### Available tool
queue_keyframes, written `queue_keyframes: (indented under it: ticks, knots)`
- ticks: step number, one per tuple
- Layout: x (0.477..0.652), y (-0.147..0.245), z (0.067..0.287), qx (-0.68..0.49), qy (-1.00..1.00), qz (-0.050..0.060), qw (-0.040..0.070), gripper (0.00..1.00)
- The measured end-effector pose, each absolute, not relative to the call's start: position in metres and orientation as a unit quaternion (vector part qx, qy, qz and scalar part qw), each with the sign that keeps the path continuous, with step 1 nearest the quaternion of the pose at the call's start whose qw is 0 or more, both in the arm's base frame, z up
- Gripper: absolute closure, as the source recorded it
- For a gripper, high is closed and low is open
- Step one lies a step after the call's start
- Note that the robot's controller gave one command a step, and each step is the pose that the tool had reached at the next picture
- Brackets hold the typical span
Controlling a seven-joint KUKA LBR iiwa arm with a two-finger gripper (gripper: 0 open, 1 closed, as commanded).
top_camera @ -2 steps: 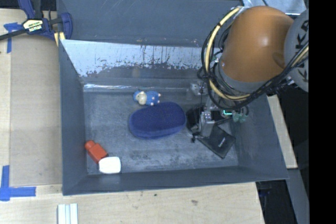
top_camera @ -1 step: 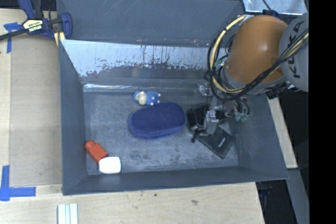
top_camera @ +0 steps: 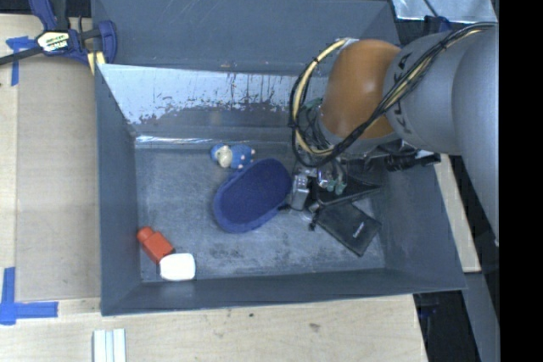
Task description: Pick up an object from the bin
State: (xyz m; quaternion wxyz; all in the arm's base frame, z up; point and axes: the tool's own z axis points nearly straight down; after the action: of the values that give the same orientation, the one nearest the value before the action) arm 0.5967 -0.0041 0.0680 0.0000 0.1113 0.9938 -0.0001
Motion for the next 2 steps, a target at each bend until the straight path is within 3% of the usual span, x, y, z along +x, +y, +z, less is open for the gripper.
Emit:
queue_keyframes:
  ticks: [1,2]
  knots:
    - [0.5978,-0.0046,0.0715,0.111,0.994,0.0,0.002,1.0]
    - [0.5973,-0.0045,0.0707,0.111,0.994,0.0,0.002,0.0]
